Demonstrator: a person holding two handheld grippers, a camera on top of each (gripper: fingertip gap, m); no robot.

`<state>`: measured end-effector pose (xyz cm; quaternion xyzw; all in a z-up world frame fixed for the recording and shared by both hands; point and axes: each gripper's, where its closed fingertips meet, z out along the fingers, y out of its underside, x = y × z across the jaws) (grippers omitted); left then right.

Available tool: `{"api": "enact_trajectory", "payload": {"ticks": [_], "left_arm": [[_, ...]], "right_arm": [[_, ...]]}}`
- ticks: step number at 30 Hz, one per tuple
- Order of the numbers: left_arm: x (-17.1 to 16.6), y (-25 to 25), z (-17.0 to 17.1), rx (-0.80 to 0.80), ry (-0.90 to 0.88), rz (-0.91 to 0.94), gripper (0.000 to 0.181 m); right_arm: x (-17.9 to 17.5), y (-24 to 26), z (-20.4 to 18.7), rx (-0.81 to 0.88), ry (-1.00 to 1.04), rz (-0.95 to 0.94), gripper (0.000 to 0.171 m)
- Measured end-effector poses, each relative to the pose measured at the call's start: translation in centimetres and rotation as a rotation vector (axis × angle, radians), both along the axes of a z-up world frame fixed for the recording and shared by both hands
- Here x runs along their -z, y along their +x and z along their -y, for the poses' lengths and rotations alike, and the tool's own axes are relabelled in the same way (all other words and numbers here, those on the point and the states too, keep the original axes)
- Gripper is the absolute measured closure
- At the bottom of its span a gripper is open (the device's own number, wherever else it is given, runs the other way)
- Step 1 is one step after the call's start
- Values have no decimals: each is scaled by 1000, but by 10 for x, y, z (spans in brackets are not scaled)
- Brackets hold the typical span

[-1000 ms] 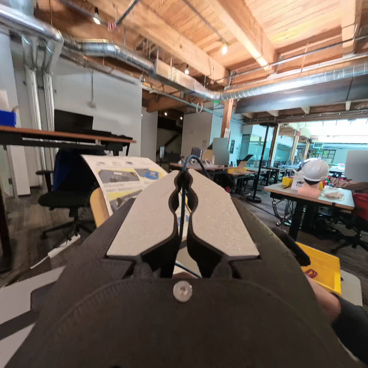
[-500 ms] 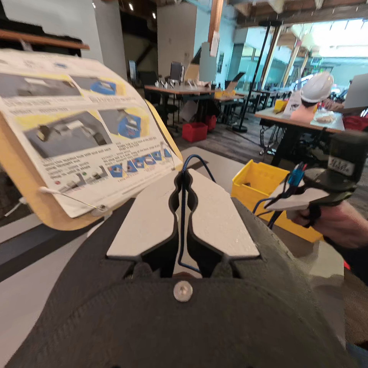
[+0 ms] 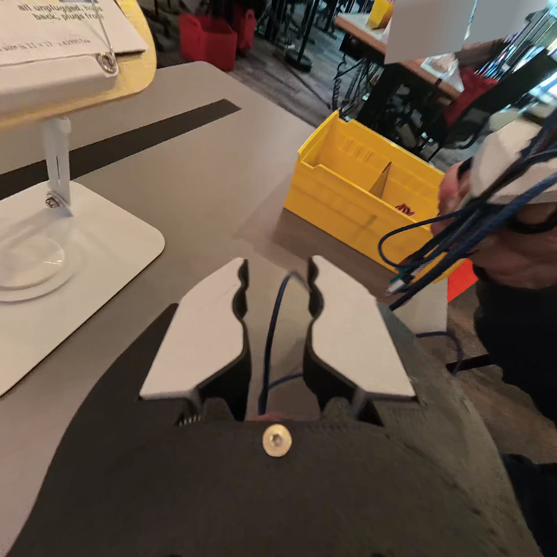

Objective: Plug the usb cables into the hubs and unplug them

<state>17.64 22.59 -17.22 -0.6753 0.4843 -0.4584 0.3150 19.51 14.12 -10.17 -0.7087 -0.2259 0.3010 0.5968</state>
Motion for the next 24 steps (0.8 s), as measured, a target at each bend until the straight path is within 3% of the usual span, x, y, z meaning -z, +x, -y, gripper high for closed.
{"api": "enact_trajectory", "payload": {"ticks": [1, 4, 9, 11, 14, 16, 24], "left_arm": [[-8, -2, 5, 28, -23, 43, 133], [-39, -18, 34, 194, -70, 173, 129], [-65, -47, 72, 372, -49, 317, 132], [-62, -47, 75, 358, -22, 308, 134], [-53, -40, 83, 371, 33, 276, 155], [-50, -33, 81, 342, 68, 262, 178], [-76, -20, 84, 297, 105, 312, 181]], "right_arm": [[4, 1, -1, 2, -10, 0, 171], [11, 1, -3, 2, -31, -12, 171], [15, -4, -8, 1, -41, -10, 171], [14, -8, -10, -4, -45, -5, 171], [11, -17, -8, -37, -41, -2, 171], [12, -21, -7, -52, -46, 12, 171], [26, -31, -6, -58, -70, 150, 171]]}}
